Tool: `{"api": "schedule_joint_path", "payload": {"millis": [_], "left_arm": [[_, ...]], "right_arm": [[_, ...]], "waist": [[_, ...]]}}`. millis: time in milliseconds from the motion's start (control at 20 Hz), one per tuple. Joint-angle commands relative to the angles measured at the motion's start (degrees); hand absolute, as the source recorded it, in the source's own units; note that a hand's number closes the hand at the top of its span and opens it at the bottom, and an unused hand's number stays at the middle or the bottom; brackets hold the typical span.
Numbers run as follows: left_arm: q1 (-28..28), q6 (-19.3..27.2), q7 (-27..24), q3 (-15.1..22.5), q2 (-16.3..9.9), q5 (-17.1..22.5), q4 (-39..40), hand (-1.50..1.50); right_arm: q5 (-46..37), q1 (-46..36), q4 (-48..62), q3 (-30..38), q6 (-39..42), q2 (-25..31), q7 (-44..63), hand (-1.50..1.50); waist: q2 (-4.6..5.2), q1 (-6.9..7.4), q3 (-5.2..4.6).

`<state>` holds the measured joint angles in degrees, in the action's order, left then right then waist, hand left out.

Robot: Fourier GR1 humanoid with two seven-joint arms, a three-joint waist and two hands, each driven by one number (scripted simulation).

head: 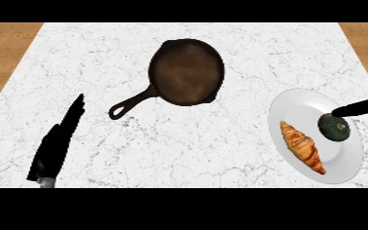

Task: Pick the squash from the plate and place it in the pan

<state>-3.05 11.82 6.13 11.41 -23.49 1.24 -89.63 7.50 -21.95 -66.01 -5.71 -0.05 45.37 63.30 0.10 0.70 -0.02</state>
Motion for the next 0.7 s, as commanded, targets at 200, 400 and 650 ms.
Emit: {"api": "schedule_joint_path", "payload": {"millis": [200, 400, 650], "left_arm": [[-0.3, -0.4, 2.7, -1.0, 0.1, -1.8, -3.2, 0.0], [-1.0, -0.4, 1.5, -0.4, 2.4, -2.1, -1.6, 0.0], [1.0, -2.9, 0.3, -2.8, 2.1, -1.8, 1.1, 0.0]], "right_arm": [[-1.4, -3.1, 5.5, -1.7, 2.7, -3.5, 7.4, -1.5], [-2.4, -3.5, 6.9, -2.9, 3.1, -4.3, 8.9, -1.5], [-3.2, -2.1, 7.5, -2.9, 3.1, -7.1, 7.0, -1.5]], "waist": [[-0.14, -0.23, 0.02], [-0.1, -0.23, -0.01], [-0.18, -0.78, -0.02]]}}
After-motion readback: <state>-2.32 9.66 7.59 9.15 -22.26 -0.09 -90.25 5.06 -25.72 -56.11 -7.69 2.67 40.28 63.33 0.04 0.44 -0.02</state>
